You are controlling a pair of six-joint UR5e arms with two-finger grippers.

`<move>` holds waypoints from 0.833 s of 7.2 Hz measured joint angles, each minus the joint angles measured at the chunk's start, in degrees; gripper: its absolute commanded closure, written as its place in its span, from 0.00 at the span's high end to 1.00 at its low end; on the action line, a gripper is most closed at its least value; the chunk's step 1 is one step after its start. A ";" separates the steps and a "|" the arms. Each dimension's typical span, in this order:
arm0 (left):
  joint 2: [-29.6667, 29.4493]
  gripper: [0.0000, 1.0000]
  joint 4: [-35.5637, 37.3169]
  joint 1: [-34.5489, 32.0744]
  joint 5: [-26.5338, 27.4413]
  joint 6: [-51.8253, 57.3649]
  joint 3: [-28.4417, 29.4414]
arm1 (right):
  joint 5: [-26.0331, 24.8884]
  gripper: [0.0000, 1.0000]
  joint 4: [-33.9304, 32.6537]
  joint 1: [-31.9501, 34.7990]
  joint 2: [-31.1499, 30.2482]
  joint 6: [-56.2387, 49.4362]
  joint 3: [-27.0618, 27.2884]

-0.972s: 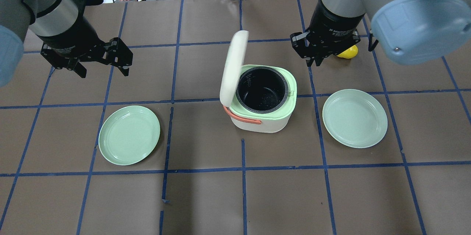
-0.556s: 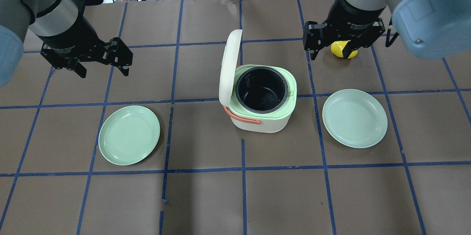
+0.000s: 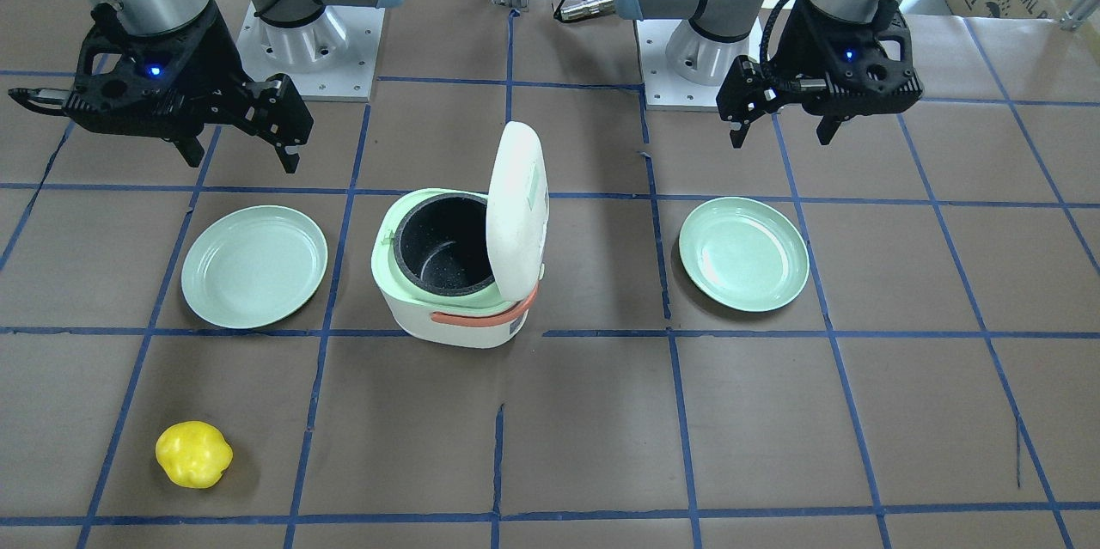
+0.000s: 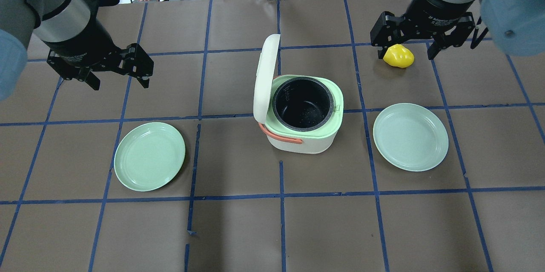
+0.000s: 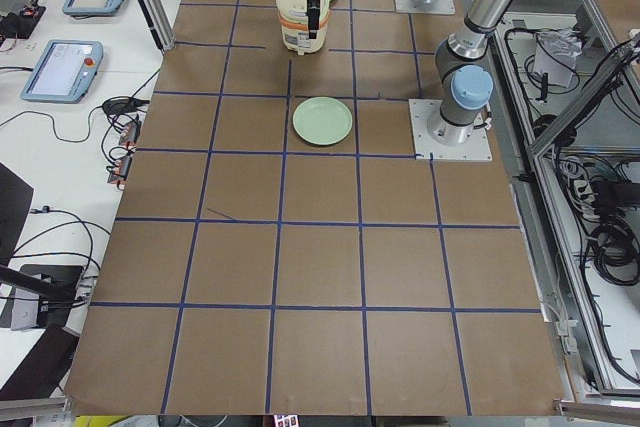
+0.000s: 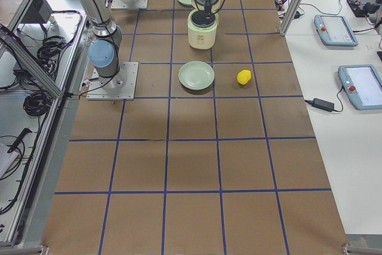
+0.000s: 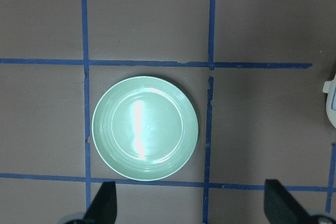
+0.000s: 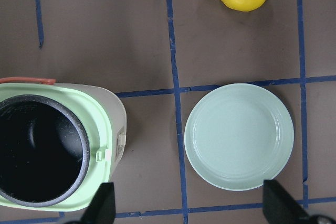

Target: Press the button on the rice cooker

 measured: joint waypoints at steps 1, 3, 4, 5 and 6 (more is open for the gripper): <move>0.00 1.00 0.00 0.00 0.01 0.00 0.00 | 0.02 1.00 0.01 -0.45 0.23 -0.10 0.08; 0.00 1.00 0.00 0.00 0.02 0.00 0.00 | 0.14 1.00 0.27 -2.07 0.34 -0.24 0.24; 0.00 1.00 0.00 0.00 0.03 0.00 0.00 | 0.24 1.00 0.50 -2.74 0.24 -0.26 0.09; 0.00 1.00 0.00 0.00 0.04 0.00 0.00 | 0.29 1.00 0.64 -2.99 0.01 -0.23 -0.04; 0.00 1.00 0.00 0.00 0.02 0.00 0.00 | 0.30 1.00 0.71 -3.01 -0.19 -0.14 -0.12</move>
